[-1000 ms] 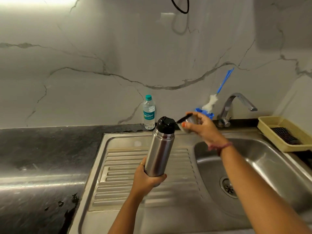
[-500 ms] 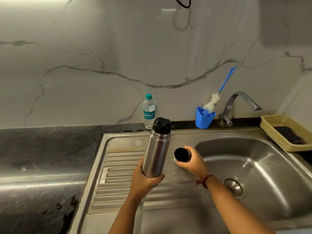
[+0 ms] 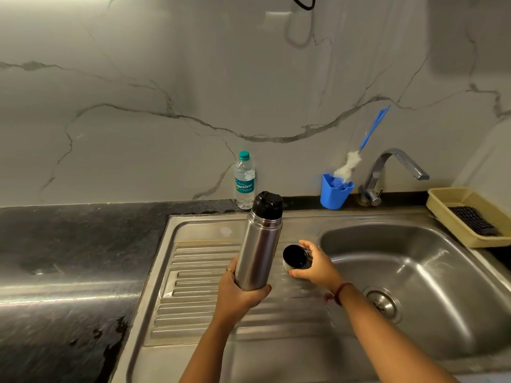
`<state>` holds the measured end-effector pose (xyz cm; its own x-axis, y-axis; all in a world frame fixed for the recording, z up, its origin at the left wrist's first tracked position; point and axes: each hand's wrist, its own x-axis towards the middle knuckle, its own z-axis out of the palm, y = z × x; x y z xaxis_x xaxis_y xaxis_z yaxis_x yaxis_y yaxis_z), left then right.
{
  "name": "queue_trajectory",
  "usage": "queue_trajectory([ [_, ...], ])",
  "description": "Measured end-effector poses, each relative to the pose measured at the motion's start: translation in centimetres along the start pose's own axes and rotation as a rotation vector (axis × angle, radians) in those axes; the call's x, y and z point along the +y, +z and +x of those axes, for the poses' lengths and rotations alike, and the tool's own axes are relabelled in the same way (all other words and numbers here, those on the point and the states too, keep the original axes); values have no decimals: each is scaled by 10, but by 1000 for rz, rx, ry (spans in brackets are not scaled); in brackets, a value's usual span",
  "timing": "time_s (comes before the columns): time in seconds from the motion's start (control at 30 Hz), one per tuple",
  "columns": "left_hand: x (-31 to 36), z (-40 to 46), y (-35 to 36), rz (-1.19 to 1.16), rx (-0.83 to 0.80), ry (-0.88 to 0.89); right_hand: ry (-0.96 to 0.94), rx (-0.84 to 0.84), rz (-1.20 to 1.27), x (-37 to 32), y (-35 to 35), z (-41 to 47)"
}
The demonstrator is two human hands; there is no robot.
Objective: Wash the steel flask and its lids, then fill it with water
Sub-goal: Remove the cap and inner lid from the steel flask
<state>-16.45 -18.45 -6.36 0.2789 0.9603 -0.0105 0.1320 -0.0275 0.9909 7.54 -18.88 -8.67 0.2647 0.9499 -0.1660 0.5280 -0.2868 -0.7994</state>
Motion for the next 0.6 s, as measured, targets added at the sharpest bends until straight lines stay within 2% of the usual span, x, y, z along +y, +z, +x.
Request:
queue_trajectory([
  [0.1,0,-5,0,-10,-2,-9,-11,-132,-104,-20,-20,-4],
  [0.17,2,-9,0,-28,4,-19,-95,-167,-101,-50,-37,-10],
  [0.23,5,-13,1,-46,18,-23,-215,-128,62,-90,-50,-22],
  [0.37,19,-17,5,-56,19,-3,-315,-22,644,-158,-56,-52],
  [0.47,24,-18,8,-30,53,20,-293,-47,689,-189,-44,-75],
  [0.6,29,-21,10,43,67,70,-244,160,702,-202,-31,-80],
])
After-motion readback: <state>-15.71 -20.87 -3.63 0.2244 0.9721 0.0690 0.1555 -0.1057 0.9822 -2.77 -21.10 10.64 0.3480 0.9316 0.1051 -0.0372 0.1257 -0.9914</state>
